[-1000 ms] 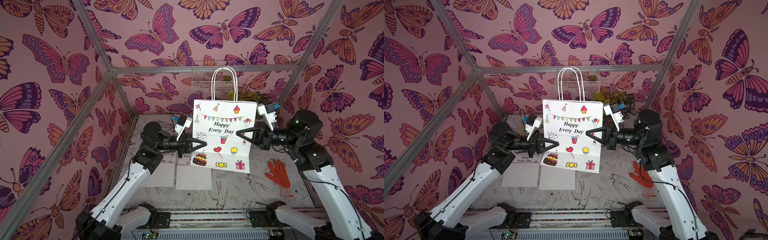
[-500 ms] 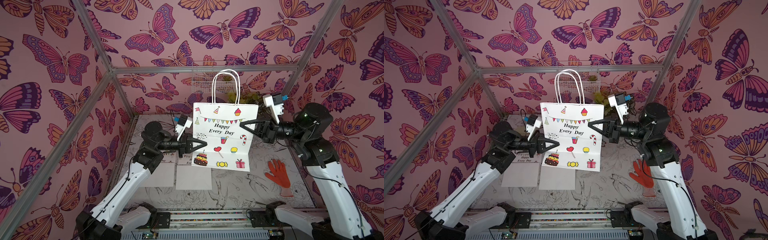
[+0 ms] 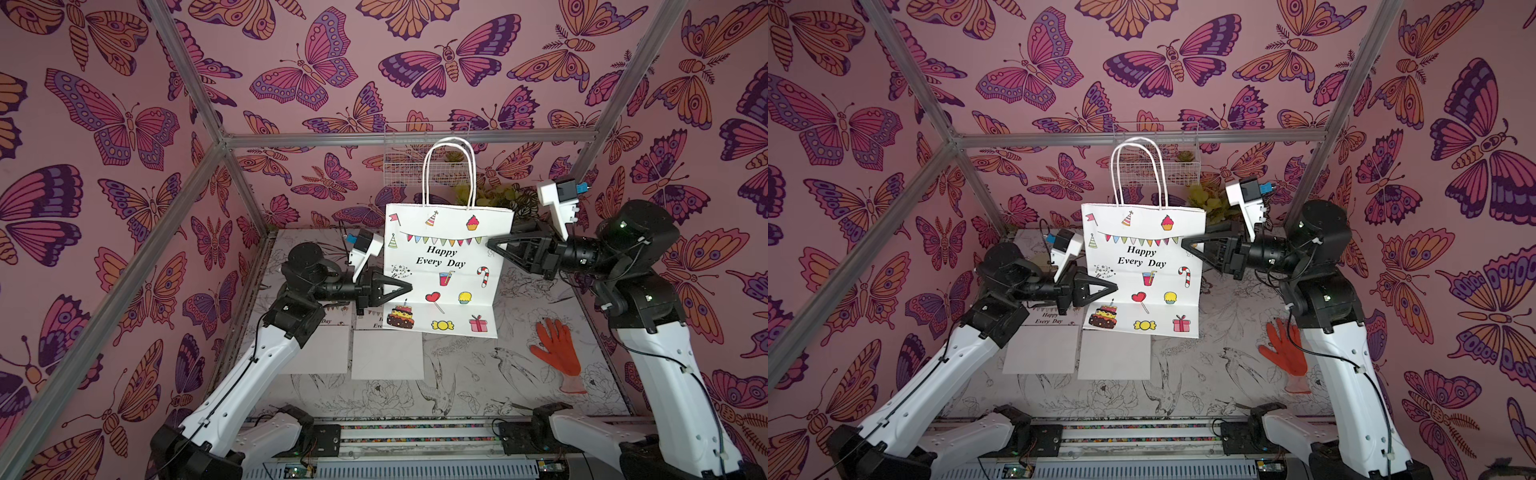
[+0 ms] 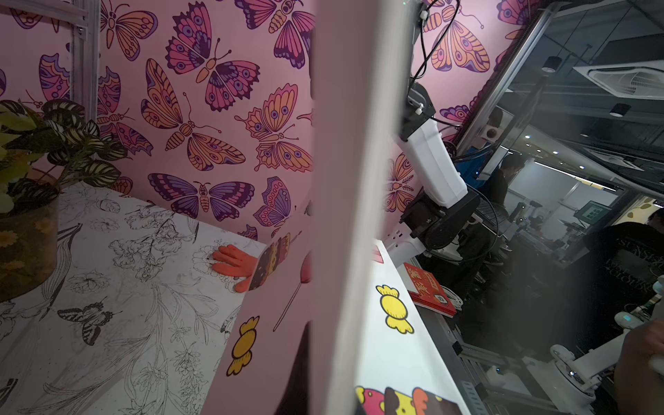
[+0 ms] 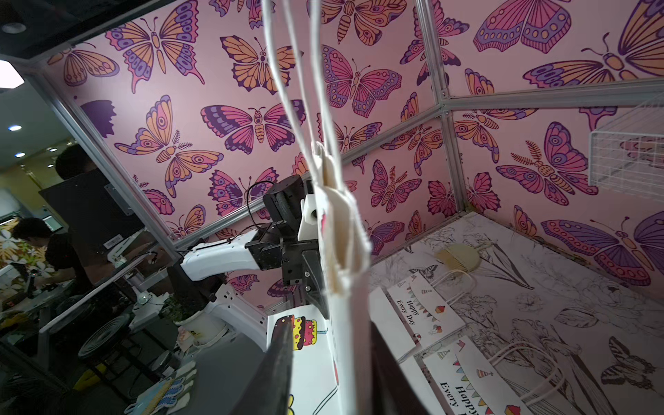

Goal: Put away the paper bag
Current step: Press the paper bag.

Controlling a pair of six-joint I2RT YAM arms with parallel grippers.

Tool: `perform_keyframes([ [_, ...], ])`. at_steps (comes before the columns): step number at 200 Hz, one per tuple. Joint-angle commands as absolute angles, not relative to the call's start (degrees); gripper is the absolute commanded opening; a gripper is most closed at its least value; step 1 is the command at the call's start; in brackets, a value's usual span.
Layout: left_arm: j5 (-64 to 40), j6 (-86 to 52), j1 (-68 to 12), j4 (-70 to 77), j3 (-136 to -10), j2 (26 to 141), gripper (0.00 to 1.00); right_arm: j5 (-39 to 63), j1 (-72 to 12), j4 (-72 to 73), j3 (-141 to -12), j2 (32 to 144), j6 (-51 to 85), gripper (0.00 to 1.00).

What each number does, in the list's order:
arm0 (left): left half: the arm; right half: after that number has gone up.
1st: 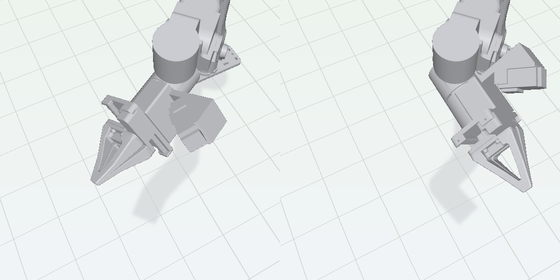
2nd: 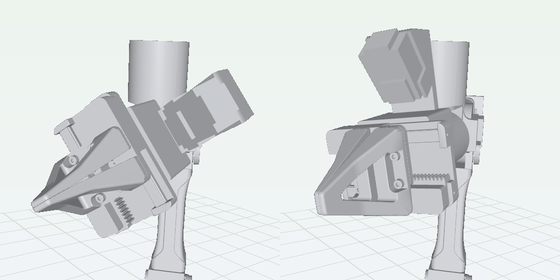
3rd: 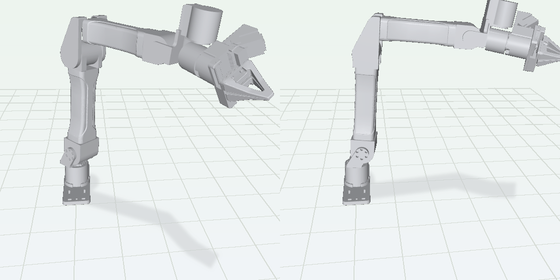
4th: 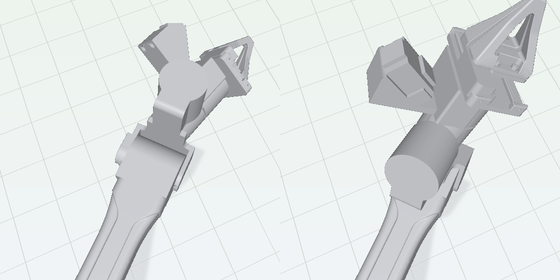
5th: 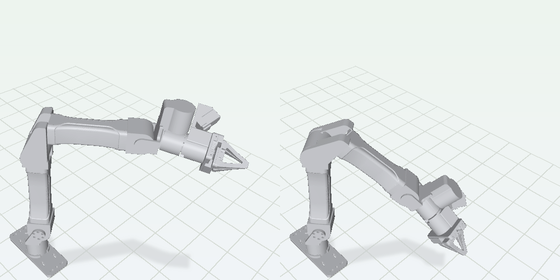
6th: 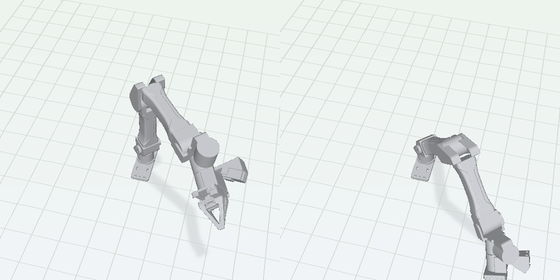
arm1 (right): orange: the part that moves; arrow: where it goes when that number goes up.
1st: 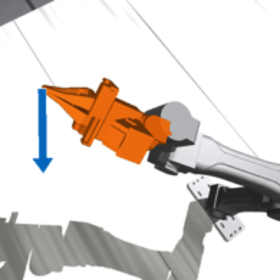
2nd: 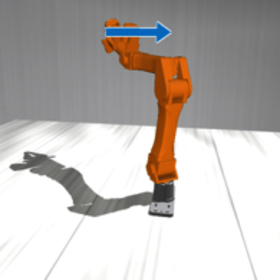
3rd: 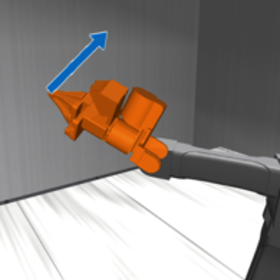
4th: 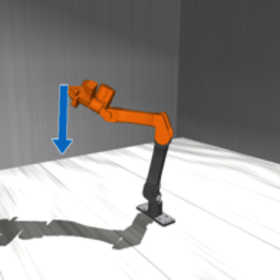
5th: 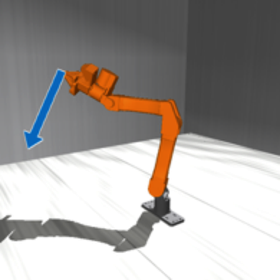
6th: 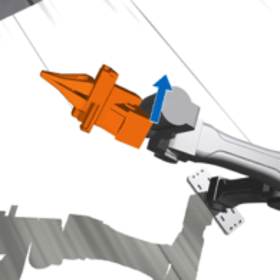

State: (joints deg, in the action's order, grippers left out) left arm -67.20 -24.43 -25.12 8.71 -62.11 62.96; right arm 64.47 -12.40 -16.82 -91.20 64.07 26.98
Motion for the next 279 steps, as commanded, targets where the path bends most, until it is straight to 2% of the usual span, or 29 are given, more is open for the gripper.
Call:
perform_keyframes([
  [1,-66.62,-23.38,-24.62,8.43,-62.23,62.10,0.00,64.49,-11.55,-14.50,-94.53,64.38,27.16,0.00],
  [33,-66.62,-23.38,-24.52,8.42,-62.16,62.01,0.00,66.24,-11.57,-7.62,-92.89,65.16,32.56,0.00],
  [38,-66.47,-23.38,-24.52,8.42,-62.22,61.92,0.00,66.50,-11.52,-6.18,-92.03,65.06,33.61,0.07],
  [42,-66.53,-23.46,-24.52,8.43,-62.25,61.88,0.00,66.92,-11.59,-4.72,-91.08,64.85,34.79,0.19],
  [43,-66.49,-23.46,-24.52,8.48,-62.28,61.92,0.00,66.92,-11.59,-4.72,-91.08,64.85,34.79,0.19],
  [44,-66.51,-23.46,-24.52,8.41,-62.30,61.85,0.00,67.09,-11.60,-4.15,-90.66,64.82,35.29,0.24],
  [48,-66.49,-23.47,-24.55,8.35,-62.27,61.84,0.00,67.56,-11.59,-2.93,-89.78,64.66,36.26,0.35],
  [51,-66.42,-23.47,-24.52,8.35,-62.26,61.82,0.00,67.76,-11.60,-2.45,-89.35,64.55,36.79,0.40],
  [52,-66.43,-23.47,-24.52,8.31,-62.29,61.80,0.00,68.18,-11.60,-1.82,-88.85,64.50,37.32,0.45],
  [54,-66.44,-23.47,-24.52,8.32,-62.35,61.79,0.00,68.28,-11.65,-1.48,-88.72,64.46,37.56,0.46],
  [55,-66.44,-23.47,-24.52,8.33,-62.38,61.74,0.00,68.55,-11.77,-0.96,-88.16,64.39,38.06,0.51],
  [62,-66.27,-23.53,-24.54,8.35,-62.35,61.75,0.00,69.75,-12.15,0.11,-86.68,64.13,39.34,0.64],
  [74,-65.95,-23.64,-24.52,8.42,-62.50,61.61,0.00,71.50,-13.52,-1.14,-84.27,63.45,38.83,0.77],
  [90,-65.44,-23.89,-24.58,8.65,-62.66,61.61,0.00,71.90,-16.04,-5.75,-81.04,62.00,34.81,0.84],
  [105,-65.13,-24.36,-24.61,9.24,-62.61,61.59,0.00,70.99,-18.71,-10.34,-78.42,60.55,30.76,0.84],
  [126,-64.80,-24.94,-24.61,9.87,-62.51,61.52,0.00,69.90,-20.33,-12.32,-75.28,59.04,28.70,0.77],
  [178,-64.68,-25.93,-24.61,11.07,-62.34,61.26,0.00,68.16,-20.45,-13.09,-73.81,58.61,28.66,0.30],
  [210,-64.69,-25.93,-24.69,11.14,-62.29,61.06,0.00,66.06,-20.46,-13.06,-73.63,58.21,28.48,0.10],
  [228,-64.69,-25.93,-24.61,11.11,-62.22,61.00,0.00,64.56,-20.44,-12.79,-73.38,57.75,28.63,0.06],
  [239,-64.69,-25.84,-24.61,11.15,-62.14,61.00,0.00,63.78,-20.41,-12.83,-73.39,57.44,28.57,0.06],
  [244,-64.68,-25.84,-24.61,11.16,-62.10,60.99,0.00,63.43,-20.40,-12.77,-73.31,57.33,28.66,0.09],
  [250,-64.69,-25.84,-24.61,11.09,-62.14,60.92,0.00,63.00,-20.43,-12.65,-73.22,57.19,28.72,0.20],
  [263,-64.63,-25.84,-24.52,11.10,-62.06,60.91,0.00,62.17,-20.39,-12.03,-72.65,56.74,29.24,0.58],
  [268,-64.67,-25.84,-24.53,11.08,-62.14,60.84,0.00,62.05,-20.39,-11.52,-72.25,56.48,29.66,0.63],
  [279,-64.63,-25.84,-24.52,11.15,-62.12,60.74,0.00,62.05,-20.46,-10.57,-71.52,56.17,30.40,0.64],
])
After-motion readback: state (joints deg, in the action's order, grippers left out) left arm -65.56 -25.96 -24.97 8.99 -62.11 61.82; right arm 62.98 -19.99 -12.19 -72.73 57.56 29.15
